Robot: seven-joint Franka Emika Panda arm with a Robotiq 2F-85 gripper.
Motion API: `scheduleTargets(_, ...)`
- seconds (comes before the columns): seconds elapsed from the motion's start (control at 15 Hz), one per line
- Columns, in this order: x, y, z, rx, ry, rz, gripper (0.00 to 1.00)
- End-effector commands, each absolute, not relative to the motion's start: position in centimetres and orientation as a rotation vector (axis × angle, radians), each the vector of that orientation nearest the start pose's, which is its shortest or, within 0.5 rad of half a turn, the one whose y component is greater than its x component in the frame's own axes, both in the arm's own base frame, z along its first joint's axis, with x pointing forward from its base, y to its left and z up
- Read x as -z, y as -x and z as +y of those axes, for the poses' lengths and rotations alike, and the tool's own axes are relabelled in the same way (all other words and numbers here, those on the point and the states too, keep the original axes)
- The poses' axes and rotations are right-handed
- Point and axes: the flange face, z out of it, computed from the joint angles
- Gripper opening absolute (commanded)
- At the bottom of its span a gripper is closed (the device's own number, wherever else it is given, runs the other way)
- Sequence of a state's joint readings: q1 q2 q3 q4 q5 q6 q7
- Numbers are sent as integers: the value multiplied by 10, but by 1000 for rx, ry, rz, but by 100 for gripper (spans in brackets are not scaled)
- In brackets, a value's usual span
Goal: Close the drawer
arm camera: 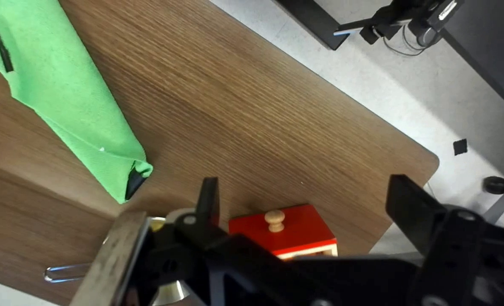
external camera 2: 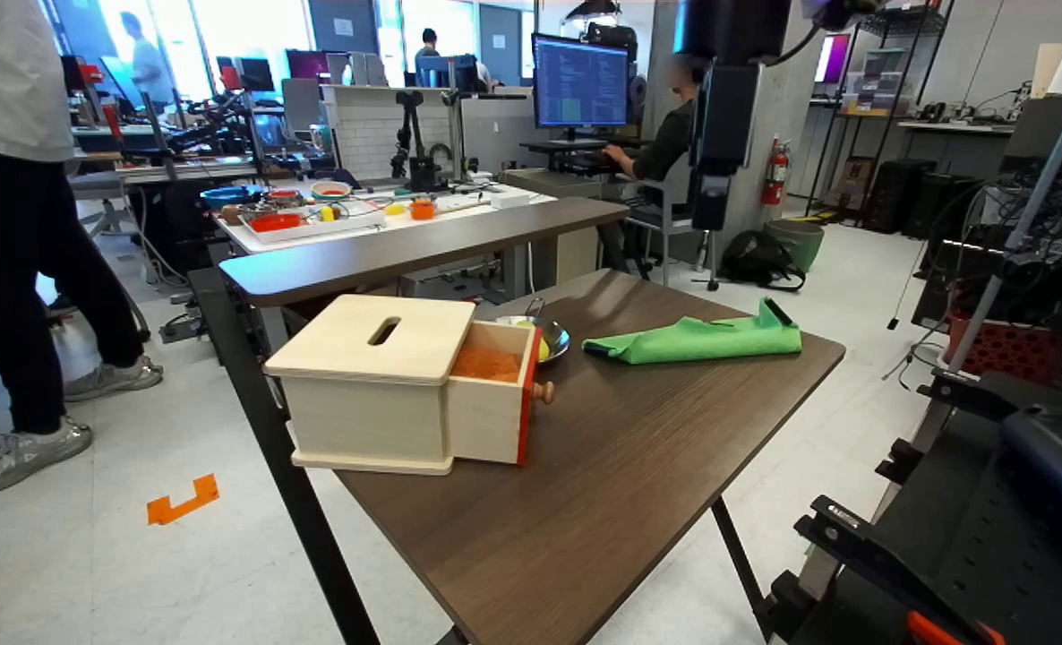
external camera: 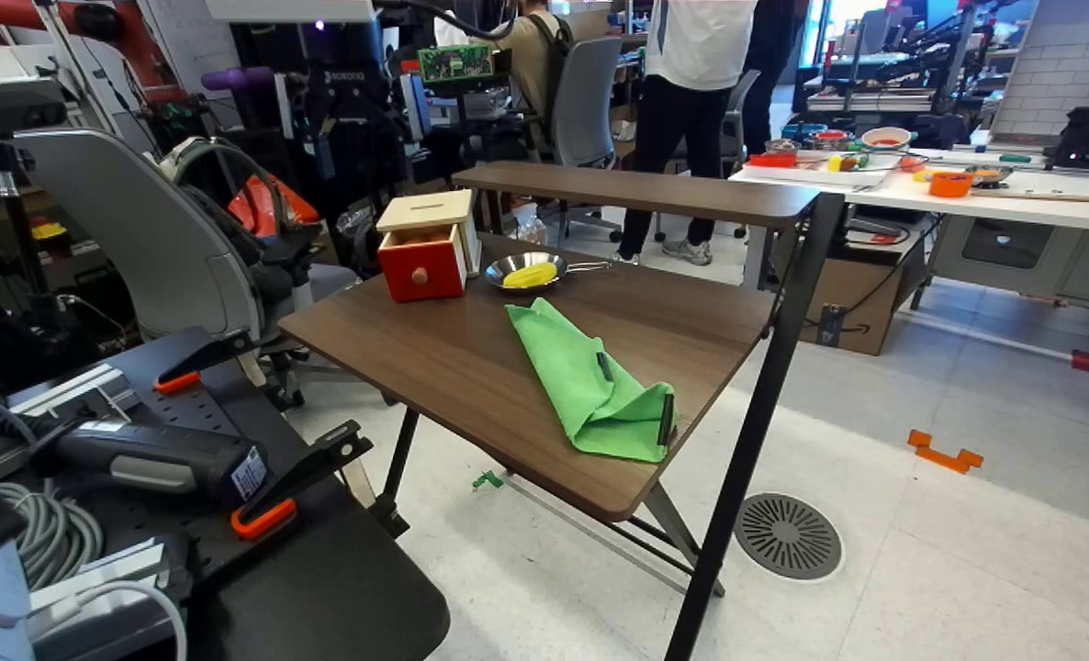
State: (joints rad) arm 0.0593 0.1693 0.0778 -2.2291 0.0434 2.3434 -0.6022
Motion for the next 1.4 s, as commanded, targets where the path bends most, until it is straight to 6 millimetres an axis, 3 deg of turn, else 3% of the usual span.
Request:
scheduleTargets(0.0,-273,-550,73,-138,3020,-862,100)
scheduleTargets(0.07,-276,-537,75,-118,2944,-979,100)
scheduleTargets(0.4,-264,-548,75,-130,3032,-897,100)
scheduleTargets(0.73,-223,-557,103,24,2988,-1095,100)
scheduleTargets(1.07,-186,-553,130,129,2911,-1102,100)
scheduleTargets(1.33,-168,-552,134,160,2885,-1072,100)
